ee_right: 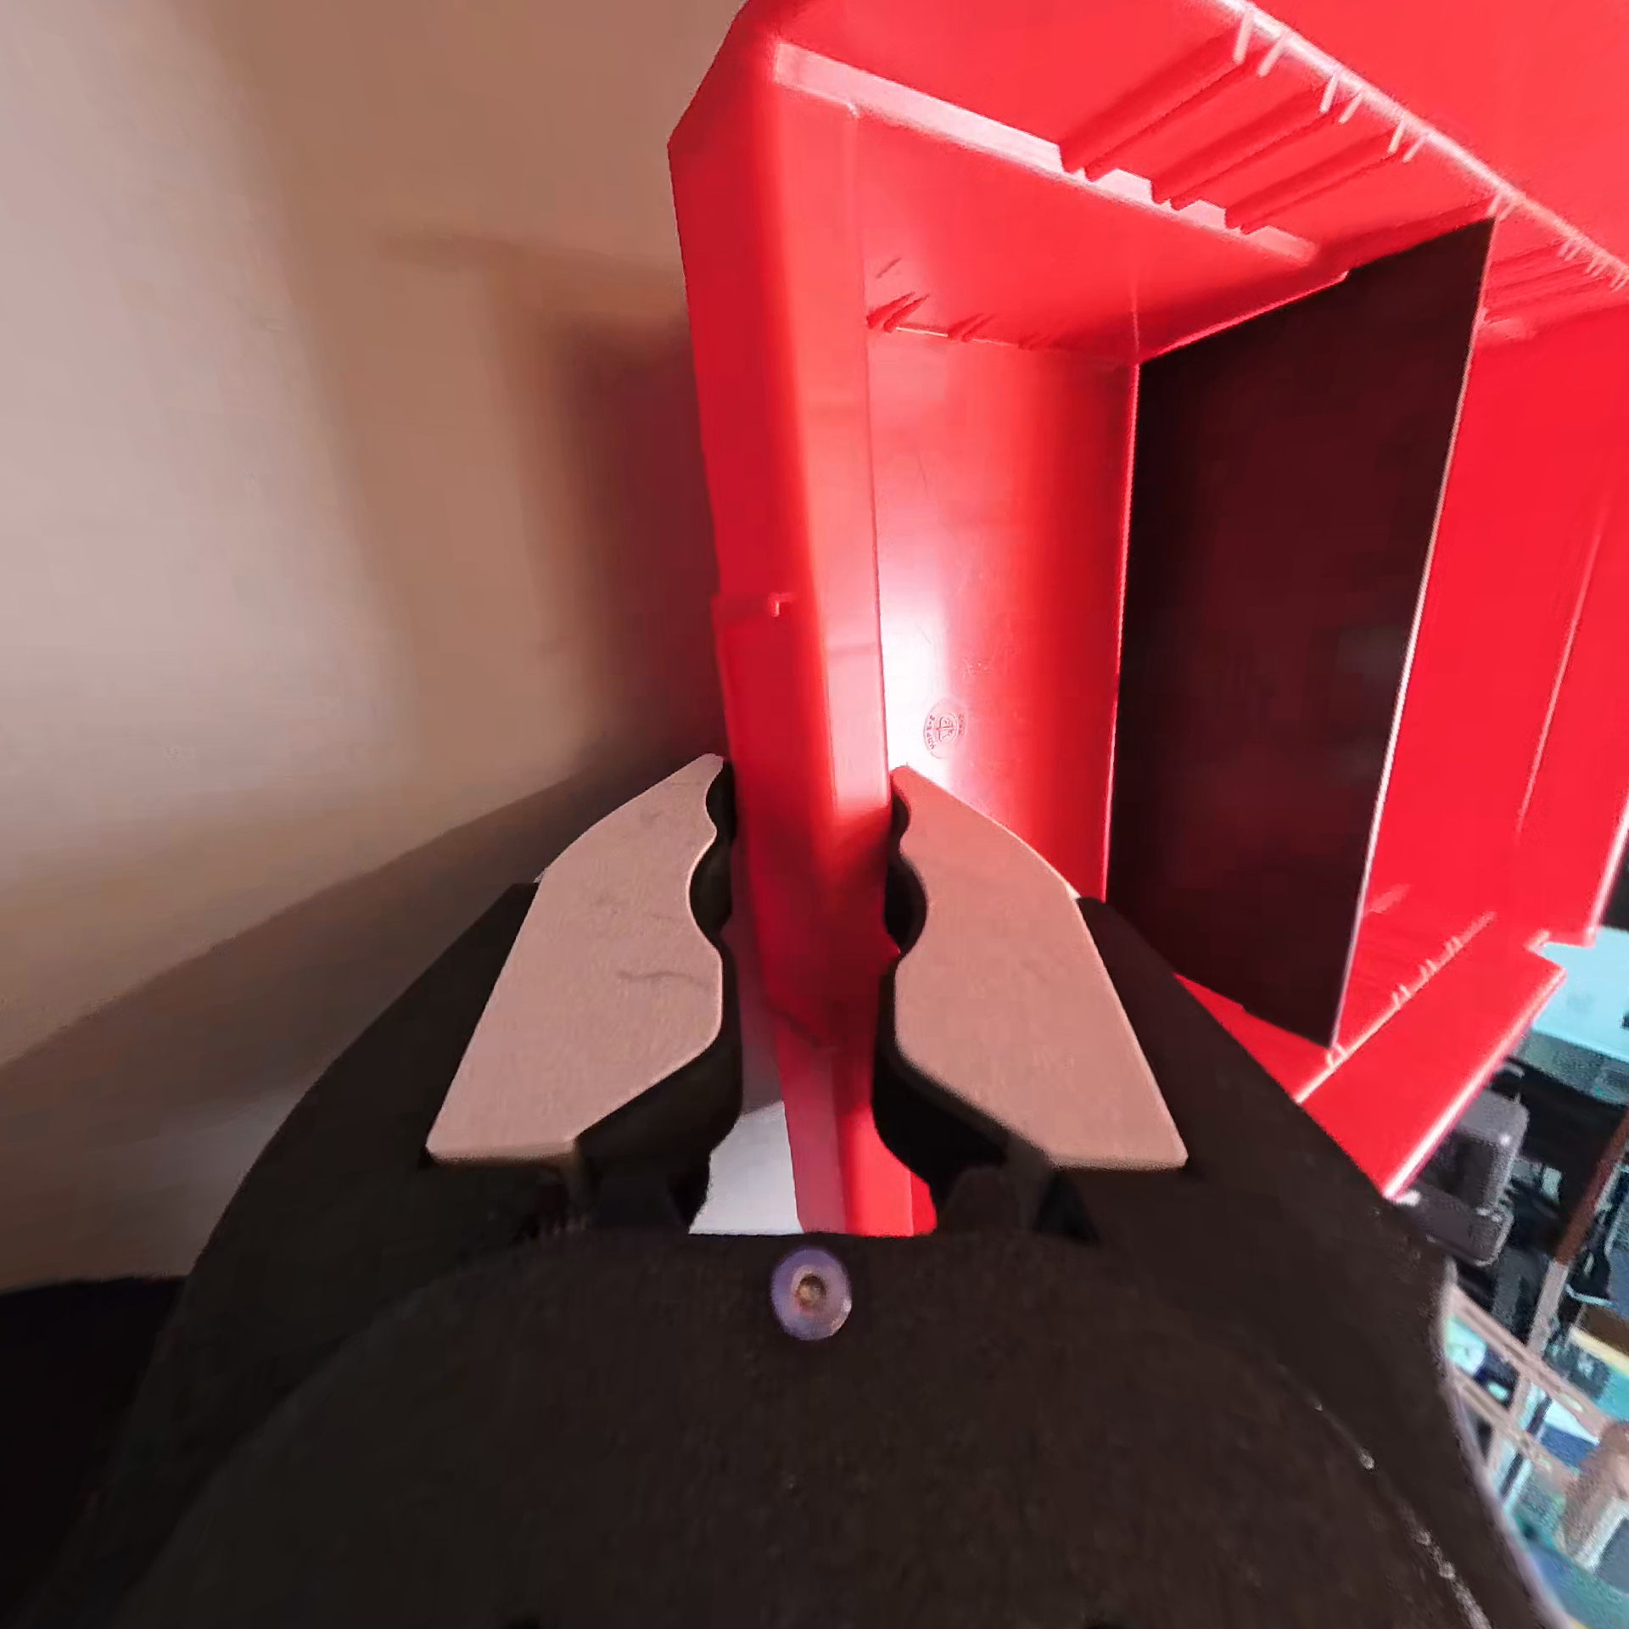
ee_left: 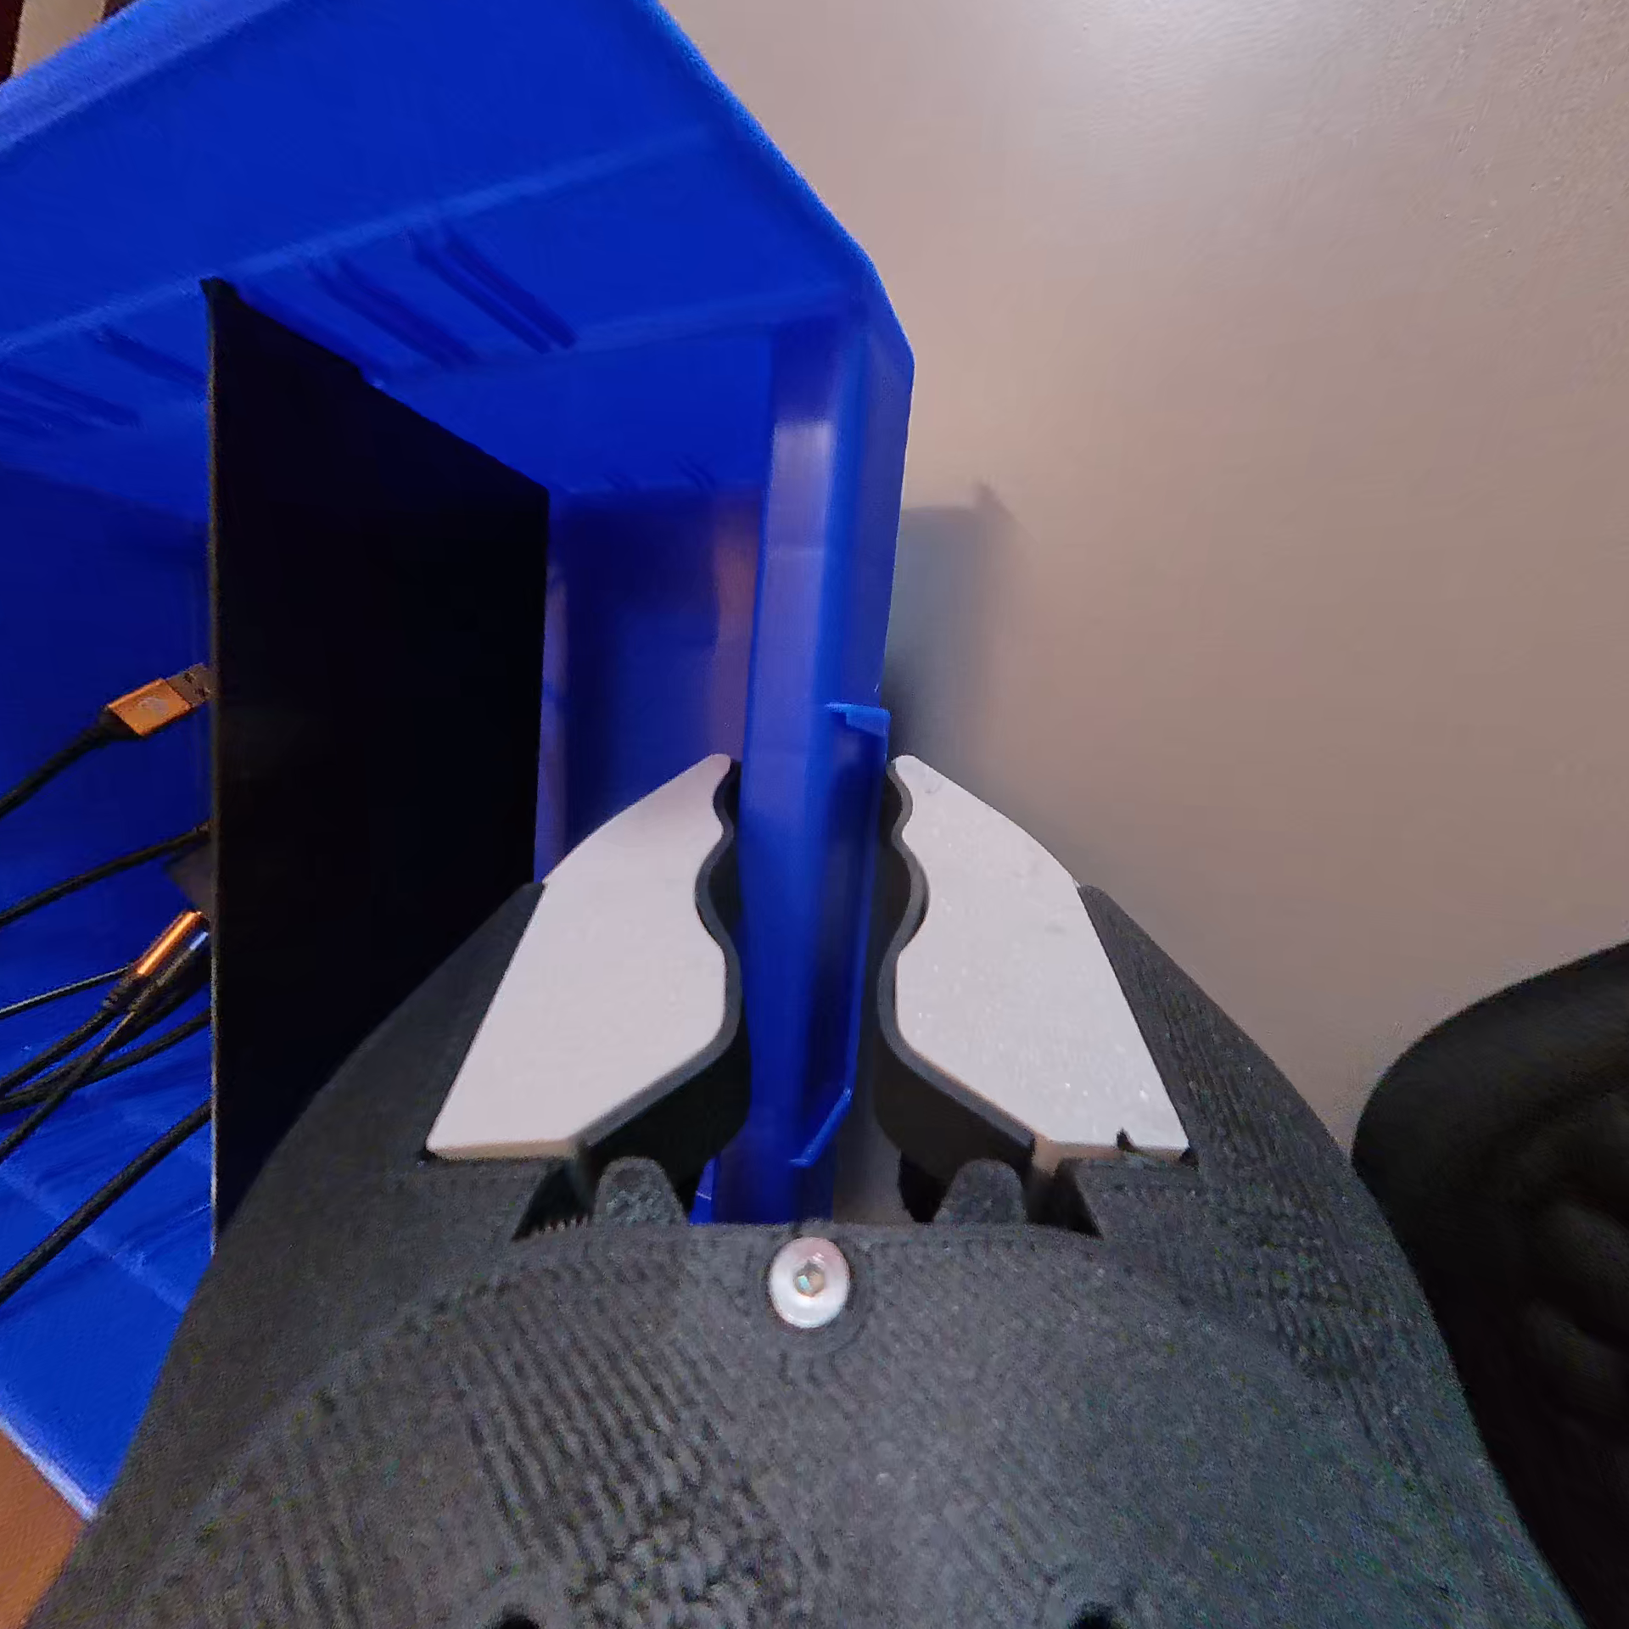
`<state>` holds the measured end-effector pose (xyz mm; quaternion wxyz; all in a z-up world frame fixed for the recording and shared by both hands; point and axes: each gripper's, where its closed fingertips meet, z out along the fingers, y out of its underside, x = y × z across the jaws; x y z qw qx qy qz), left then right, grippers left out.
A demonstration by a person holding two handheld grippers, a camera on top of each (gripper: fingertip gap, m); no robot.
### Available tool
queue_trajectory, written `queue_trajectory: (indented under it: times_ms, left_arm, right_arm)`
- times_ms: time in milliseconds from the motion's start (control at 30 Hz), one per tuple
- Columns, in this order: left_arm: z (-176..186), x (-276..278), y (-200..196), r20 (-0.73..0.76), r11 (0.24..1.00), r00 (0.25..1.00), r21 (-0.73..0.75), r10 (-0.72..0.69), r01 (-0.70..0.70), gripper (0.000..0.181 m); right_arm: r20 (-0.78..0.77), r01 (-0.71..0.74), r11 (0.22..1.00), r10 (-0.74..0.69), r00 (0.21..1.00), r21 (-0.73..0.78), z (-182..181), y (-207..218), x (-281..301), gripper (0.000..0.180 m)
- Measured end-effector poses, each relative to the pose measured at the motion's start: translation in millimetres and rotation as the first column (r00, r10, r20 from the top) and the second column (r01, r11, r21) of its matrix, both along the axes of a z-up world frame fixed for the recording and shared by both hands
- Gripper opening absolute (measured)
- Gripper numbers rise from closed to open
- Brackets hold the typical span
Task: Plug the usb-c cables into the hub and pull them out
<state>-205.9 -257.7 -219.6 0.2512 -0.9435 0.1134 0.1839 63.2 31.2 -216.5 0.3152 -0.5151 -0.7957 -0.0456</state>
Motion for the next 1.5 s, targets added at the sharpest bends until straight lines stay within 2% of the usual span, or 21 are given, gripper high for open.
queue_trajectory:
  times_ms: [267, 367, 433, 500, 567, 667, 733, 833, 967, 1100, 1167, 1267, 1333, 1500]
  left_arm:
    - [0.3, -32.2, 10.3, -0.006, 1.0, 1.0, 0.01, 0.025, -0.025, 0.03]
    - [1.0, -49.7, 16.5, -0.032, 0.999, 0.999, 0.023, 0.034, -0.034, 0.03]
    - [2.8, -56.4, 16.2, -0.016, 0.998, 0.999, 0.03, 0.046, -0.046, 0.031]
    - [21.8, -52.7, 14.7, 0.05, 0.994, 0.997, 0.096, 0.05, -0.055, 0.039]
    - [60.1, -50.9, 14.1, 0.132, 0.97, 0.99, 0.226, 0.056, -0.085, 0.036]
    - [107.0, -80.0, 5.2, 0.251, 0.93, 0.951, 0.272, 0.18, -0.248, 0.039]
    - [119.8, -112.7, 2.1, 0.31, 0.901, 0.903, 0.225, 0.296, -0.372, 0.042]
    - [106.0, -169.3, -6.7, 0.312, 0.83, 0.796, 0.039, 0.519, -0.556, 0.041]
    - [63.0, -198.3, -5.6, 0.364, 0.704, 0.611, -0.242, 0.704, -0.668, 0.046]
    - [27.7, -211.2, -10.7, 0.299, 0.576, 0.492, -0.413, 0.818, -0.706, 0.047]
    - [16.1, -212.4, -13.8, 0.262, 0.533, 0.465, -0.456, 0.846, -0.712, 0.045]
    - [1.8, -209.8, -14.8, 0.211, 0.506, 0.468, -0.497, 0.858, -0.705, 0.044]
    - [0.3, -216.3, -16.2, 0.154, 0.503, 0.496, -0.48, 0.855, -0.718, 0.036]
    - [31.3, -233.2, -16.7, 0.006, 0.568, 0.622, -0.414, 0.783, -0.711, 0.029]
  right_arm:
    - [-0.022, 0.132, 0.991, -0.132, 0.991, 0.008, 0.8, 69.8, 1.1, 0.034]
    - [-0.086, 0.177, 0.984, -0.176, 0.981, 0.004, 6.8, 84.0, -2.4, 0.043]
    - [-0.199, 0.155, 0.986, -0.164, 0.966, -0.057, 22.3, 73.6, -9.1, 0.045]
    - [-0.361, 0.091, 0.985, -0.138, 0.922, -0.144, 47.6, 51.6, -19.0, 0.047]
    - [-0.515, 0.004, 0.973, -0.127, 0.848, -0.233, 74.1, 28.7, -28.0, 0.045]
    - [-0.688, -0.124, 0.933, -0.155, 0.709, -0.339, 104.7, 5.1, -44.5, 0.042]
    - [-0.755, -0.198, 0.896, -0.197, 0.625, -0.398, 114.4, -6.1, -58.0, 0.041]
    - [-0.793, -0.245, 0.876, -0.217, 0.569, -0.416, 108.4, -19.1, -70.4, 0.041]
    - [-0.8, -0.233, 0.907, -0.161, 0.578, -0.351, 92.2, -28.7, -64.9, 0.038]
    - [-0.781, -0.236, 0.904, -0.148, 0.606, -0.355, 79.3, -34.3, -57.5, 0.036]
    - [-0.778, -0.247, 0.897, -0.149, 0.611, -0.367, 78.1, -36.7, -56.9, 0.036]
    - [-0.774, -0.27, 0.886, -0.141, 0.617, -0.377, 76.8, -41.6, -58.9, 0.035]
    - [-0.772, -0.278, 0.887, -0.125, 0.624, -0.368, 75.2, -43.9, -59.5, 0.035]
    - [-0.776, -0.282, 0.893, -0.108, 0.622, -0.35, 76.4, -44.4, -57.2, 0.034]
